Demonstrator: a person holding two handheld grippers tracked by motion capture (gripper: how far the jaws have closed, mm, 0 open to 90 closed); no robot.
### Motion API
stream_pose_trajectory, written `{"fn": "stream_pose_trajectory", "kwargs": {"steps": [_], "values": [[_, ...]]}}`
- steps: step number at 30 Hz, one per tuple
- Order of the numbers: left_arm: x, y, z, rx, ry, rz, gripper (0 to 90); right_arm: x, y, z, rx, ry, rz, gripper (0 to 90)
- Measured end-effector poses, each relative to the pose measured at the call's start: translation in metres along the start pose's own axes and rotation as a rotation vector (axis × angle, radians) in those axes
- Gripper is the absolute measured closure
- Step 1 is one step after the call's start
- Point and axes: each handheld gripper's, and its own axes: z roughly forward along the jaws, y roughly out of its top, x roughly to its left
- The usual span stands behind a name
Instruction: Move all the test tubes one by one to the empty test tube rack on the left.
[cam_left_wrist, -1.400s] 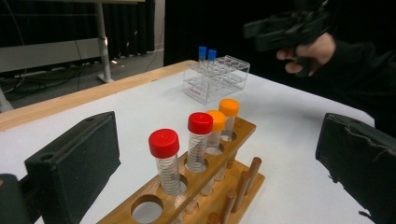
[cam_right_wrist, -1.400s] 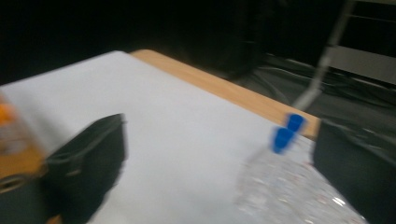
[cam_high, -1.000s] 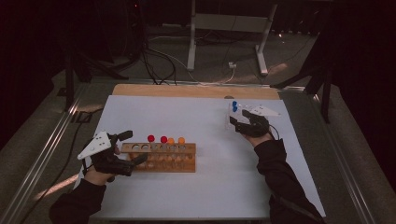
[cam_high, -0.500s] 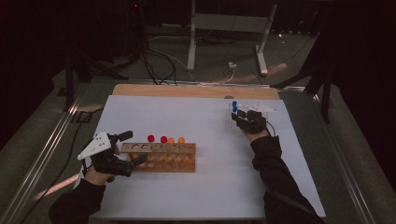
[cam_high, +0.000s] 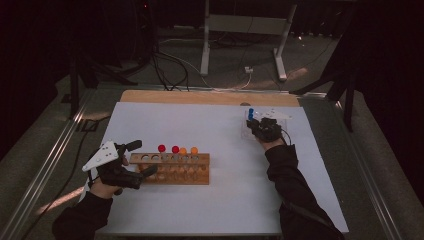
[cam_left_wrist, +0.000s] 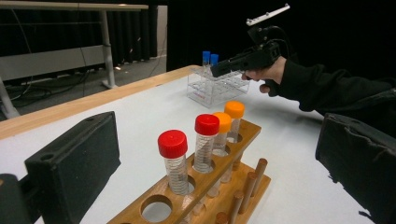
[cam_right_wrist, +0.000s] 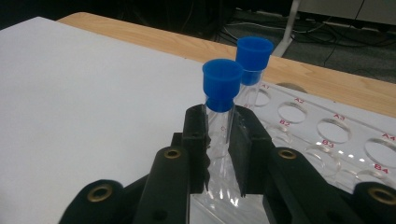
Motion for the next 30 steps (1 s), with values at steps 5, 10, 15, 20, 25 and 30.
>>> {"fn": "stream_pose_trajectory", "kwargs": {"steps": [5,10,15,20,25,30], "values": [[0.0,0.0,0.0,0.0,-0.001,0.0,0.7,0.0,0.004,-0.004,-0.009,0.002,0.0,77.5],[0.0,0.001,0.0,-0.002,-0.002,-0.002,0.7,0.0,0.013,-0.01,-0.028,0.0,-0.022,77.5],[0.0,0.001,0.0,0.001,-0.004,0.002,0.7,0.0,0.022,-0.017,-0.045,-0.002,-0.032,77.5],[0.0,0.001,0.0,0.0,-0.008,0.001,0.7,0.001,0.032,-0.026,-0.069,-0.002,-0.045,77.6],[-0.001,0.003,0.001,0.005,-0.015,0.005,0.7,0.004,0.043,-0.035,-0.082,0.002,-0.067,77.6],[-0.003,0.007,0.003,0.011,-0.036,0.001,0.7,0.007,0.053,-0.047,-0.097,0.017,-0.09,77.5]]}}
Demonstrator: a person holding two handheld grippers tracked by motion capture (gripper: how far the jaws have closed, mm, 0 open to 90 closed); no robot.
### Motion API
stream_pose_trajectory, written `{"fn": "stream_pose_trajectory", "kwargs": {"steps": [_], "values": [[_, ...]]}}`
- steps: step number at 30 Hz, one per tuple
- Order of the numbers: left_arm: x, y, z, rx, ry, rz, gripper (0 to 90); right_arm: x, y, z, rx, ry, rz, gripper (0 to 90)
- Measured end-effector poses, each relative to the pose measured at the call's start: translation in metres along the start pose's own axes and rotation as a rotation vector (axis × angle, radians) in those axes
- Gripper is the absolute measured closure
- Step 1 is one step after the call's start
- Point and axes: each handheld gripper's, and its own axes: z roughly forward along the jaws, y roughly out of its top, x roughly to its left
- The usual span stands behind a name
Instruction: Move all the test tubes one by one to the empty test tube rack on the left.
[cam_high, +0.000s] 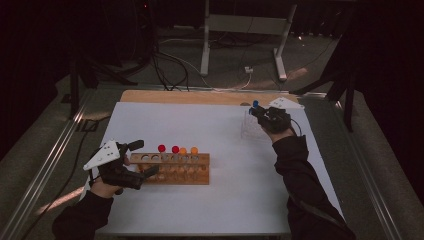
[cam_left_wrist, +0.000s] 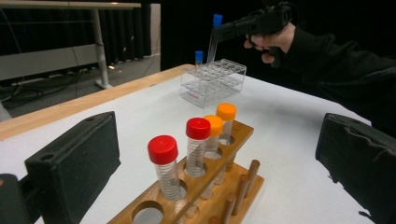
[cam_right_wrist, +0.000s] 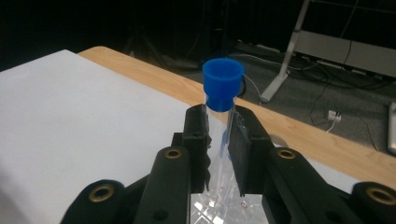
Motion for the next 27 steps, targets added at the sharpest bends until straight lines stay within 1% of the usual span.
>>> {"fn": "stream_pose_trajectory", "kwargs": {"steps": [4,7,8,10,12,14,15,17,18,20,21,22,27], "values": [[-0.003,0.007,0.001,0.011,-0.013,-0.005,0.7,0.007,0.006,-0.01,-0.001,0.031,-0.028,77.6],[-0.006,0.012,0.002,0.005,-0.012,-0.017,0.7,0.013,0.008,-0.017,-0.001,0.061,-0.041,77.5],[-0.007,0.014,0.003,0.003,-0.018,-0.02,0.7,0.015,0.008,-0.019,0.0,0.073,-0.045,77.6],[-0.008,0.017,0.003,-0.005,-0.012,-0.016,0.7,0.021,0.009,-0.024,0.005,0.095,-0.051,77.6],[-0.008,0.02,0.004,-0.006,-0.022,-0.027,0.7,0.027,0.009,-0.028,0.006,0.116,-0.061,77.6],[-0.01,0.023,0.005,0.0,-0.022,-0.02,0.7,0.033,0.009,-0.033,0.008,0.143,-0.066,77.6],[-0.01,0.025,0.006,0.003,-0.03,-0.024,0.8,0.035,0.009,-0.035,0.006,0.154,-0.066,77.6],[-0.012,0.028,0.008,0.015,-0.031,-0.015,0.8,0.042,0.009,-0.039,0.006,0.179,-0.071,77.5],[-0.013,0.029,0.01,0.017,-0.038,-0.017,1.1,0.045,0.009,-0.042,0.006,0.189,-0.074,77.5],[-0.016,0.032,0.013,0.024,-0.039,-0.005,1.1,0.052,0.009,-0.046,0.006,0.214,-0.084,77.5],[-0.017,0.033,0.015,0.029,-0.051,-0.006,1.1,0.056,0.009,-0.049,0.008,0.225,-0.09,77.5],[-0.019,0.034,0.016,0.034,-0.052,-0.005,1.1,0.06,0.009,-0.051,0.006,0.237,-0.092,77.5],[-0.028,0.04,0.025,0.053,-0.086,0.002,1.6,0.079,0.009,-0.062,0.006,0.303,-0.115,77.5]]}}
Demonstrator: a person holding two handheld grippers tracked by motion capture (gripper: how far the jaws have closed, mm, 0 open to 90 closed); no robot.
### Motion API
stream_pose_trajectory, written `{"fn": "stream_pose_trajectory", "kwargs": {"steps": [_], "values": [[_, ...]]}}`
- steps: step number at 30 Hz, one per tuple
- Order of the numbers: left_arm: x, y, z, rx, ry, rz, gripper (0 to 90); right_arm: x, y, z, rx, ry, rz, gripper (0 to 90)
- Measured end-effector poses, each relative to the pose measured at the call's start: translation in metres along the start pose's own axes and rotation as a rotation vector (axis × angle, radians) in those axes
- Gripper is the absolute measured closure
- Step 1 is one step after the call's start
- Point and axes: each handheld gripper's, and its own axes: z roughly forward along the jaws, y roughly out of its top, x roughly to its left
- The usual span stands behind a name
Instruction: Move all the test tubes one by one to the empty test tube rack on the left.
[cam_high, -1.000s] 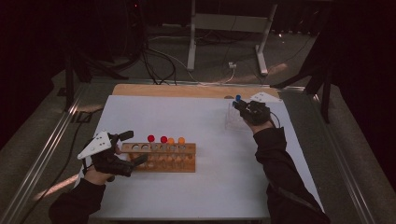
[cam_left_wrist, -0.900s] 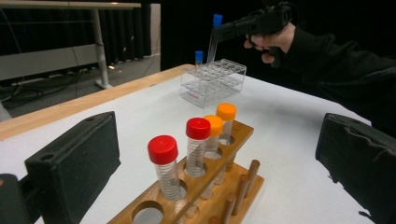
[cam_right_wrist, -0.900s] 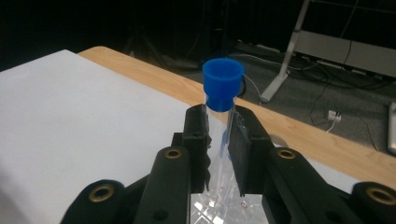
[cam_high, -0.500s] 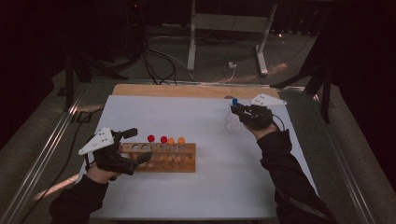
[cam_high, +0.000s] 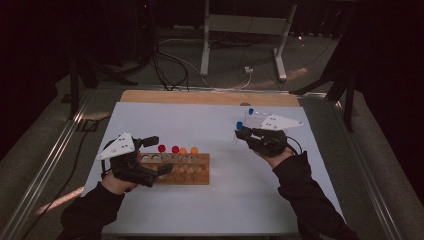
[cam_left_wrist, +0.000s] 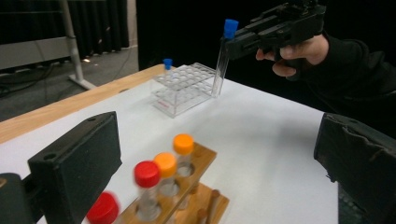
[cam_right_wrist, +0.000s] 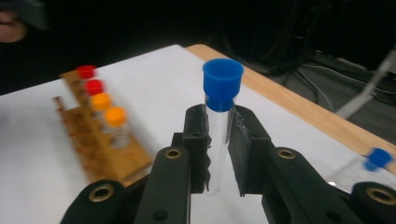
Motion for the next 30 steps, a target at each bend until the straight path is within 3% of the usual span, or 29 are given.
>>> {"fn": "stream_pose_trajectory", "kwargs": {"steps": [13,20,30], "values": [[-0.018,0.009,0.019,0.011,-0.061,0.042,6.1,0.048,0.001,0.006,0.016,0.165,-0.057,77.5],[-0.026,0.012,0.027,0.016,-0.097,0.058,18.3,0.07,-0.001,0.016,0.037,0.24,-0.086,77.5],[-0.031,0.012,0.037,0.008,-0.089,0.084,40.5,0.088,-0.002,0.027,0.049,0.308,-0.096,77.5]]}}
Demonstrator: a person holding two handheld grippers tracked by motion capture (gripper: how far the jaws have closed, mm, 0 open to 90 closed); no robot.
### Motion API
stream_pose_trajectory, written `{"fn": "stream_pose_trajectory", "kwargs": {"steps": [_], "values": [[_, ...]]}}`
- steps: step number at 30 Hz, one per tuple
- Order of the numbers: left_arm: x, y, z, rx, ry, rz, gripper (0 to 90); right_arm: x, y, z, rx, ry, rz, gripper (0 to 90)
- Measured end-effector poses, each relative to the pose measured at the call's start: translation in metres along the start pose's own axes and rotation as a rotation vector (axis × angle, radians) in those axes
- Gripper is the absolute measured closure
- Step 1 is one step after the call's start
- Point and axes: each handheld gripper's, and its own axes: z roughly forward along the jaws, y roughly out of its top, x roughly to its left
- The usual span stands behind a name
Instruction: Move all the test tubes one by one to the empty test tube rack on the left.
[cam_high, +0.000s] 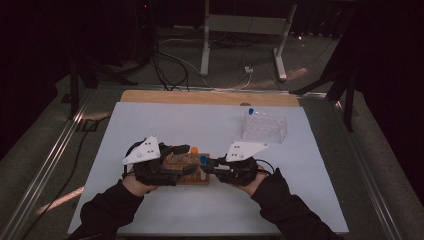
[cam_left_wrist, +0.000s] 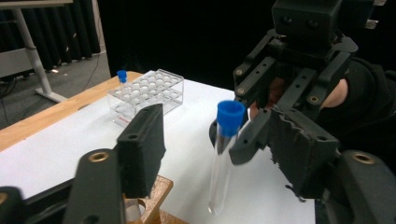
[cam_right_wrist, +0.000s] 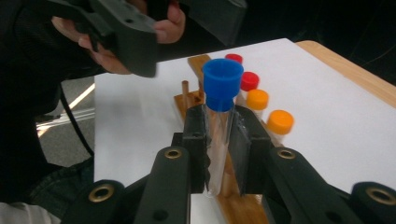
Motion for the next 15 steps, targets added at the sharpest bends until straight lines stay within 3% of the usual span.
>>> {"fn": "stream_pose_trajectory", "kwargs": {"steps": [15], "values": [[-0.0057,-0.0001,0.0104,0.027,-0.028,0.051,65.9,0.0047,0.0022,0.0094,0.014,0.02,-0.014,77.5]]}}
